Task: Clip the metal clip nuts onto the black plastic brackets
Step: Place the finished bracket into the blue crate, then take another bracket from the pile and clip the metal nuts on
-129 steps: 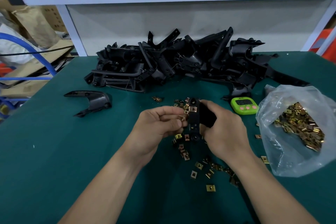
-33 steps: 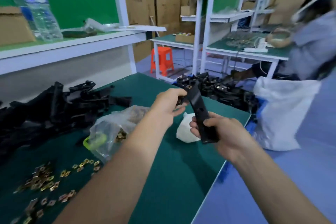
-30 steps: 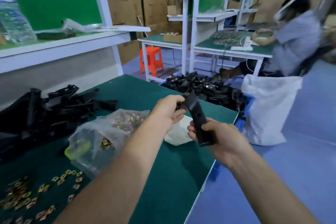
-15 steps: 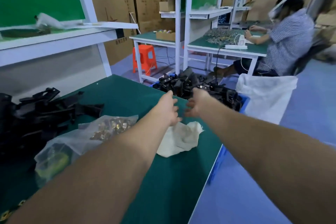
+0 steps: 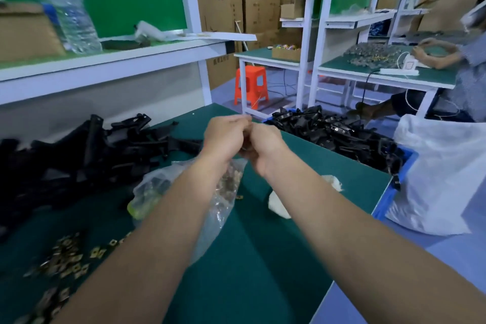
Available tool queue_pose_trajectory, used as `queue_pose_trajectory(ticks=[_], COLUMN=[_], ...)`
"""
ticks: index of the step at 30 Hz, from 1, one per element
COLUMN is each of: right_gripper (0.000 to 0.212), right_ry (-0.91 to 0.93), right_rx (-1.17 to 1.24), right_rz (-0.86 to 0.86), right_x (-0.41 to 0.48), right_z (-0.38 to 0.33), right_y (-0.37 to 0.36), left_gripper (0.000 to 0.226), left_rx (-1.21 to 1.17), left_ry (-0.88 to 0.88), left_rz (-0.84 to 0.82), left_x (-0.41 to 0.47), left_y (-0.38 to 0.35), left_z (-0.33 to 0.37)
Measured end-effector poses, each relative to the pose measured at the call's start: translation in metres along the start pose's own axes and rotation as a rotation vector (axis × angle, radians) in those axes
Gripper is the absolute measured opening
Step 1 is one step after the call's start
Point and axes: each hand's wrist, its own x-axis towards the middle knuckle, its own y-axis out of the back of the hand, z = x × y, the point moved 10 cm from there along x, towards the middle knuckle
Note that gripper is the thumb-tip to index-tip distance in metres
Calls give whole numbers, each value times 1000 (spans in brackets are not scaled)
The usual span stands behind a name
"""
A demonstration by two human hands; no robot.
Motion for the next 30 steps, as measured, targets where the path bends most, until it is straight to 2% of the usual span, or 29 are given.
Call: queue_pose_trajectory(ticks=[3, 7, 9, 13, 15, 17, 19, 21, 23, 26, 28, 30], right_gripper=[31, 22, 25, 40, 52, 61, 67, 68, 63, 54, 50, 38], right_ry=[-46, -78, -79, -27, -15, -14, 29, 231, 490, 635, 754, 873], right_rx=[-33, -134, -218, -540, -726, -873, -1045, -1362, -1663, -1876, -1936, -1892], right_rz=[-196, -365, -434, -563, -661, -740, -787, -746, -589, -461, -447, -469], right_x=[-26, -60, -73, -81, -83, -85, -85, -76, -62, -48, -47, -54], right_z=[10, 40, 61, 111, 139, 167, 190, 201, 200, 204, 207, 202], right_y=[-59, -129, -162, -223, -250, -271, -289, -302, -309, -309, -314, -324], left_gripper=[40, 26, 13, 18, 23, 10, 27, 44, 56, 60, 50, 33], left_rx=[51, -155, -32, 321, 484, 530, 559, 556, 654, 854, 815, 793], left_ry=[-61, -12, -13, 25, 82, 203, 325, 387, 397, 331, 262, 202], left_rz=[161, 293, 431, 649, 637, 536, 425, 330, 256, 206, 271, 364], left_x=[-11, -40, -63, -115, -131, -143, -156, -166, -174, -178, -182, -186], left_y=[87, 197, 253, 344, 373, 391, 399, 397, 388, 374, 370, 371], left_z=[10, -8, -21, -51, -72, -103, -135, -161, -175, -183, -179, -173])
